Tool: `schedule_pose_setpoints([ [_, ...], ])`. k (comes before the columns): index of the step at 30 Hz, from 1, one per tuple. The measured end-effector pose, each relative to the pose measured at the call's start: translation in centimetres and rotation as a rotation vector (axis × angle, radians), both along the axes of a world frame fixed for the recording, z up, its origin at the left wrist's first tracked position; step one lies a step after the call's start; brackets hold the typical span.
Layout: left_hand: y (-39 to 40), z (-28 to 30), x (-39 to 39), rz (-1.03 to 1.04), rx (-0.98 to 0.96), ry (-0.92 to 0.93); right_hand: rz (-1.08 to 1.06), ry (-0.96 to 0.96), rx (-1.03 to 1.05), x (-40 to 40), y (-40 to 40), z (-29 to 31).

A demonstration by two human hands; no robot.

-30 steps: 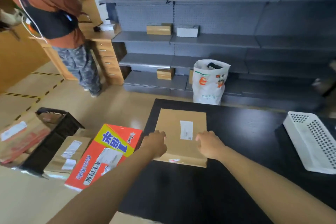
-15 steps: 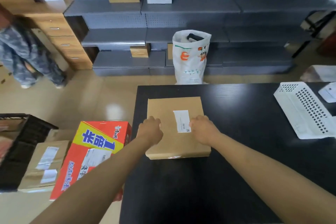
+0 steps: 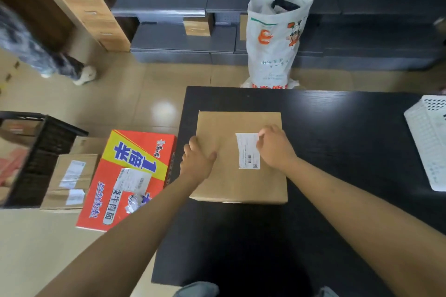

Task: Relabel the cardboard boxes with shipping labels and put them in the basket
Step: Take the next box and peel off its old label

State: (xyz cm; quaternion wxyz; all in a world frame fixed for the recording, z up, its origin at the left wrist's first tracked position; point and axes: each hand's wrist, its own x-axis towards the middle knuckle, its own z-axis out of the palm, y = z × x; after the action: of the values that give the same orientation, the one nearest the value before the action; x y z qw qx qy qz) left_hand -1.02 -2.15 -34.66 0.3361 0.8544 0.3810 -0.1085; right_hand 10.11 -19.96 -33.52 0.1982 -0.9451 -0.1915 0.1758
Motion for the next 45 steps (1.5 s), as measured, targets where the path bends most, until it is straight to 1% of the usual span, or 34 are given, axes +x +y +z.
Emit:
schedule_pose_setpoints([
  [5,-0.8,-1.0,0.1,0.152,-0.071,-0.007,-0.075,0.005,0.041,0.5,0.5,-0.5],
  [7,-0.8,-1.1,0.0,0.174,-0.104,-0.027,-0.088,0.013,0.038,0.8,0.7,-0.7],
  [12,0.3,-1.3,0.2,0.254,-0.279,-0.058,-0.121,0.026,0.018,0.8,1.1,-0.8],
  [15,0.6,-1.3,0.5,0.272,-0.320,-0.056,-0.139,0.036,-0.009,1.1,1.5,-0.9],
  [18,0.8,-1.3,0.7,0.281,-0.345,-0.031,-0.127,0.090,-0.067,1.9,1.7,-0.5],
  [22,0.9,-1.4,0.8,0.286,-0.359,-0.025,-0.115,0.109,-0.146,1.8,2.3,-0.3],
  [27,0.8,-1.5,0.9,0.299,-0.362,-0.028,-0.066,0.008,-0.207,0.8,2.7,-0.6],
  [31,0.5,-1.5,0.9,0.304,-0.345,-0.031,-0.011,-0.039,-0.177,-0.2,2.6,-0.7],
  [33,0.4,-1.5,0.8,0.302,-0.326,-0.031,0.012,-0.033,-0.148,-0.4,2.3,-0.6],
  [36,0.4,-1.5,0.8,0.297,-0.306,-0.032,-0.030,0.033,-0.004,-0.2,1.7,-0.4],
  [38,0.4,-1.5,0.8,0.291,-0.297,-0.023,-0.013,0.024,0.063,0.0,1.5,-0.3],
  [40,0.4,-1.5,0.8,0.283,-0.287,-0.015,0.000,0.046,0.053,0.1,1.5,-0.2],
  [43,0.2,-1.5,0.8,0.283,-0.263,-0.013,-0.030,0.037,0.019,0.2,1.9,-0.2],
  [45,0.0,-1.5,0.8,0.287,-0.252,-0.019,-0.013,0.022,-0.004,0.1,1.9,-0.2],
])
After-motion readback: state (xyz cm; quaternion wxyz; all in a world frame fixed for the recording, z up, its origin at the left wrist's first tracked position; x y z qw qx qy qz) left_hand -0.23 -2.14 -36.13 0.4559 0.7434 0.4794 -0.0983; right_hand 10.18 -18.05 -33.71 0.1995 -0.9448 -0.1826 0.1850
